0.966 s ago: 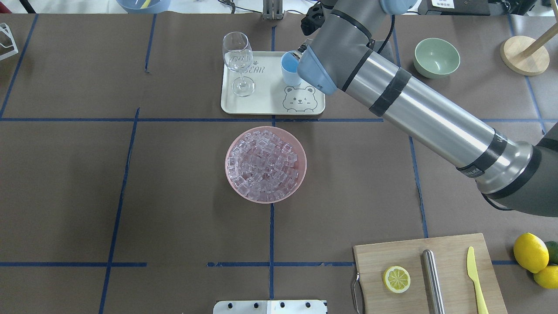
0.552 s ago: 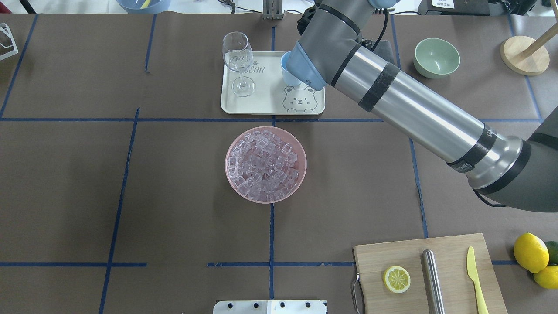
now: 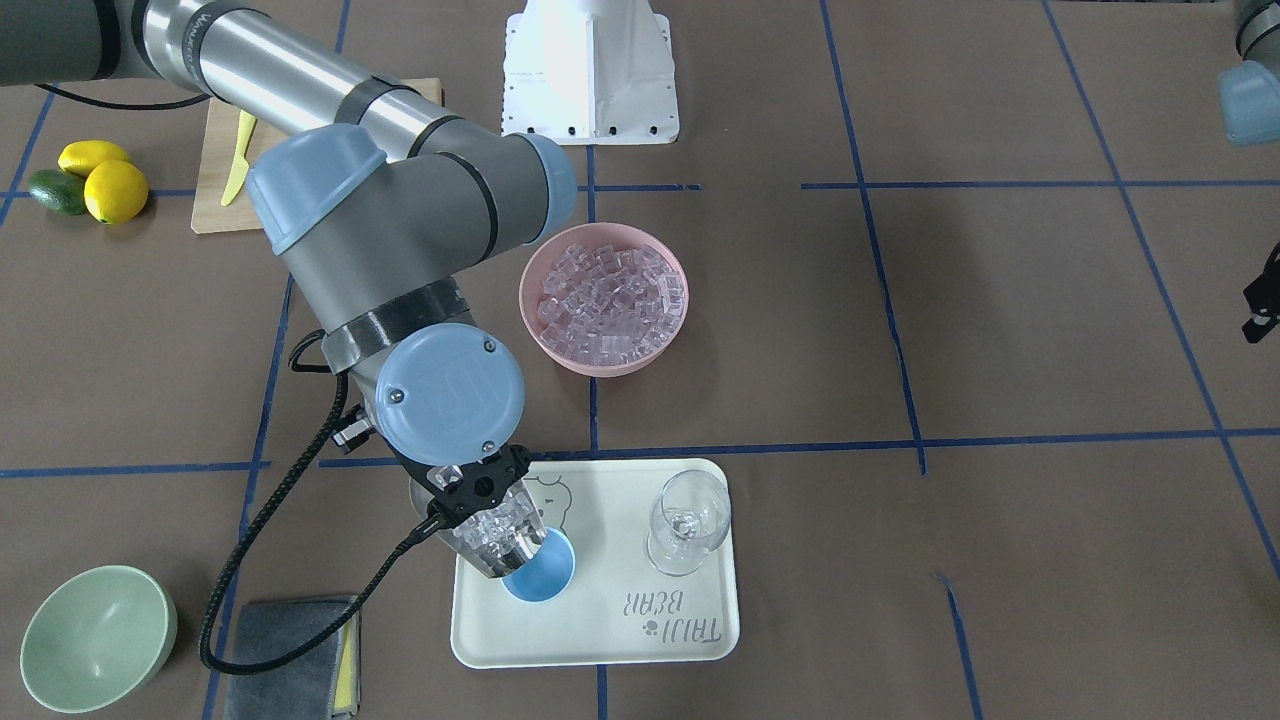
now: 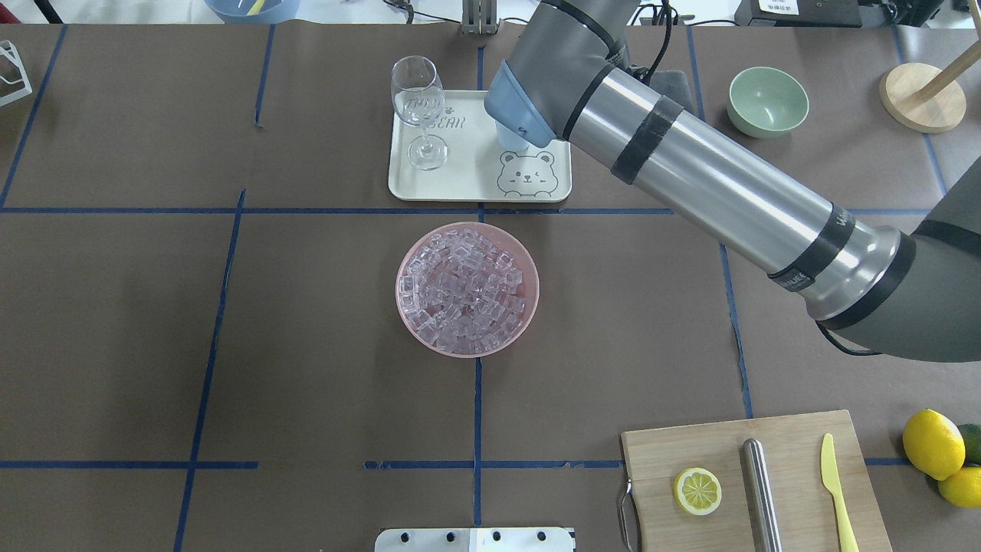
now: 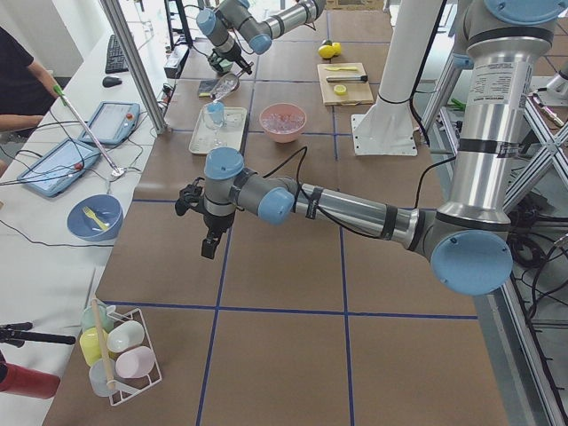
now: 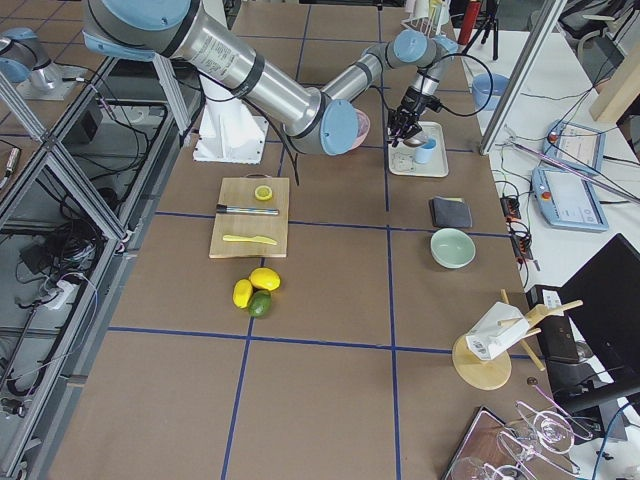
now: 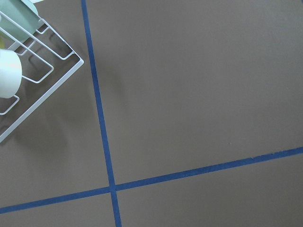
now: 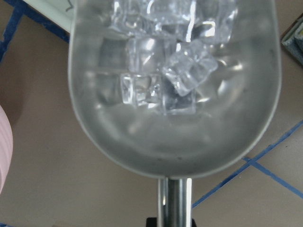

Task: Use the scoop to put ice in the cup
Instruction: 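Tilt the scoop over the blue cup to pour the ice in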

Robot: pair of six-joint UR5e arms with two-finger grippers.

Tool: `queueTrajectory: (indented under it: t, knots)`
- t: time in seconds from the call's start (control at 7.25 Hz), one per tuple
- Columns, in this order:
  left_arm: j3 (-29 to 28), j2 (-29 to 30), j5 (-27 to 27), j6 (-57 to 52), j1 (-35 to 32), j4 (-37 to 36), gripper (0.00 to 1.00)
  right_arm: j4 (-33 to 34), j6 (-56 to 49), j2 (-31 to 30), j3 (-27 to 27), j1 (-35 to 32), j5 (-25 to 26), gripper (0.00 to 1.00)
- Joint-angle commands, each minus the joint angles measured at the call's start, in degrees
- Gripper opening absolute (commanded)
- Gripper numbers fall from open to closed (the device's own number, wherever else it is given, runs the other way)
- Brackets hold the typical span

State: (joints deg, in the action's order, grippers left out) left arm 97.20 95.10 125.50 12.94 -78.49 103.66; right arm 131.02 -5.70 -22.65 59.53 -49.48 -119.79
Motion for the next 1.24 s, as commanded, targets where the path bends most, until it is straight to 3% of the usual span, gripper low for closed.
queueTrajectory:
  t: [0.0, 1.1]
  knots:
    - [-0.26, 0.00, 0.01, -0.02, 0.09, 0.14, 1.00, 1.68, -0.01, 1.11, -1.08, 0.00, -0.27, 0.00]
    - [-0.08, 0.09, 0.01, -0.02, 0.17, 0.14, 1.00, 7.93, -0.01, 2.61, -1.61, 1.05, 0.34, 0.00]
